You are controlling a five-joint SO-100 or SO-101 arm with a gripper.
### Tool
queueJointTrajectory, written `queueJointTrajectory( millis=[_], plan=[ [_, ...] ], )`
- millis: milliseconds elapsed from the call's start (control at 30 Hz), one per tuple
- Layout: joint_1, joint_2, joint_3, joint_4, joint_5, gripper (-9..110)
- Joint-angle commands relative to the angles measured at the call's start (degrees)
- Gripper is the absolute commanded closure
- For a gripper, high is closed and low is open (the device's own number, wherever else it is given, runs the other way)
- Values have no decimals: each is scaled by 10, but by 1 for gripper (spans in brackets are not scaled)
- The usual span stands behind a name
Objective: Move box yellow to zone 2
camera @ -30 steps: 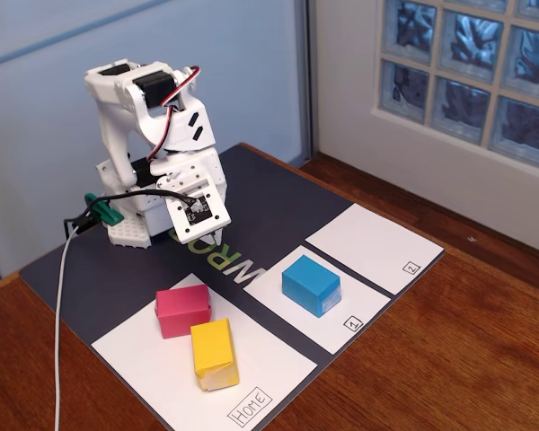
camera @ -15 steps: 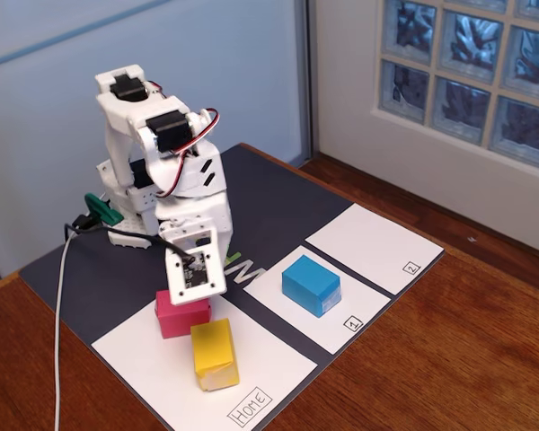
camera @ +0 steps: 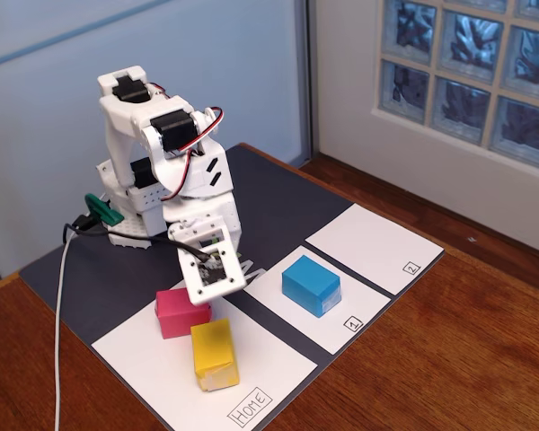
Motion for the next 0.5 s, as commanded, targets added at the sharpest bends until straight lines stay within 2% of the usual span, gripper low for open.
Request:
queueJointTrajectory(
  millis=[0, 333, 467],
  plan=[
    [10, -8, -31, -11, -2, 102],
    [36, -55, -32, -44, -14, 102],
    [40, -55, -35, -54, -12, 85]
  ],
)
